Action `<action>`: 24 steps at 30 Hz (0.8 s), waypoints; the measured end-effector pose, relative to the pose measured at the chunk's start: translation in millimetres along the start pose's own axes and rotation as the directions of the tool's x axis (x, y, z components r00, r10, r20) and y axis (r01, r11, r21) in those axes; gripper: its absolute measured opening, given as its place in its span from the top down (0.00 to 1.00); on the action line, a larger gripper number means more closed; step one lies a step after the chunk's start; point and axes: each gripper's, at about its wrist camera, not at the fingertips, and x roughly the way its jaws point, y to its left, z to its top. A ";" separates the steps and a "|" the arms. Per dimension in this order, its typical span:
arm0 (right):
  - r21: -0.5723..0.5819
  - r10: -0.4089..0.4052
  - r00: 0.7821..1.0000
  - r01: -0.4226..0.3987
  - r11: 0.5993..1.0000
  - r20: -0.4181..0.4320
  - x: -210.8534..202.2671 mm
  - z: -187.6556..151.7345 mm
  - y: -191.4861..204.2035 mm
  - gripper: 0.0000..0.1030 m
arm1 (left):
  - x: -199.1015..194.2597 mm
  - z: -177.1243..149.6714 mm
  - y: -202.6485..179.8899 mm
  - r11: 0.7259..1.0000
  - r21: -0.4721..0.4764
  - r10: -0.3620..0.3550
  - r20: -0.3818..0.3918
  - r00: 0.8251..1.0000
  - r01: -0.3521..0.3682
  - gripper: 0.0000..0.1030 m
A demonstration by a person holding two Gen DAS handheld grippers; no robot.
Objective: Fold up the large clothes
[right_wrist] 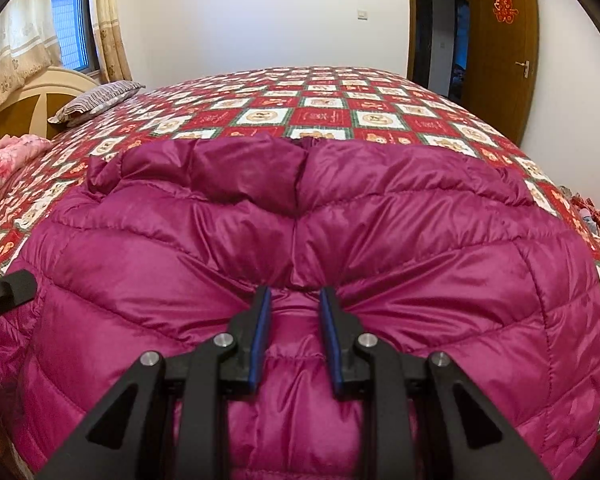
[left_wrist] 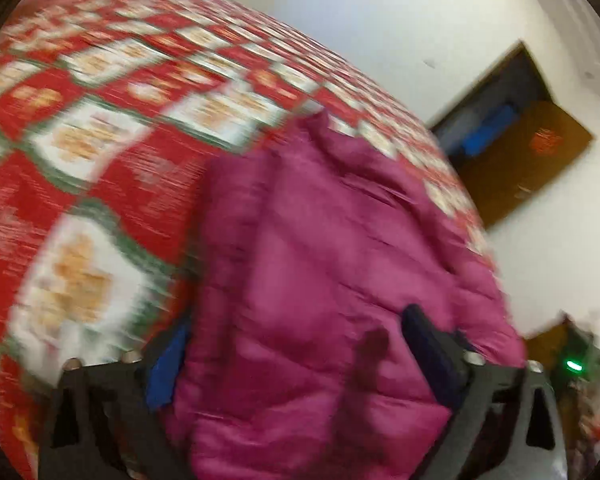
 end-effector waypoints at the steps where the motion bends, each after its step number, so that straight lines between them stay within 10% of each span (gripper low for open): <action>1: 0.001 0.000 1.000 0.000 1.000 0.000 -0.1 -0.1 0.3 0.73 | 2.1 -2.2 -5.9 1.000 0.028 0.000 -0.007 1.000 0.000 0.20; 7: 0.004 0.003 1.000 -0.003 1.000 0.002 0.3 -0.5 -0.1 0.73 | 8.4 -4.9 -8.4 0.999 0.027 -0.018 0.016 1.000 0.018 0.21; 12: 0.012 0.005 1.000 -0.005 1.000 -0.008 2.6 0.5 0.1 0.73 | 5.3 -1.8 -15.5 0.987 0.016 -0.157 -0.015 0.987 0.158 0.71; 24: 0.201 0.111 0.992 -0.096 0.975 -0.064 -5.3 -2.8 2.1 0.70 | -36.3 15.5 -73.6 0.934 0.174 -0.319 0.015 0.948 0.312 0.86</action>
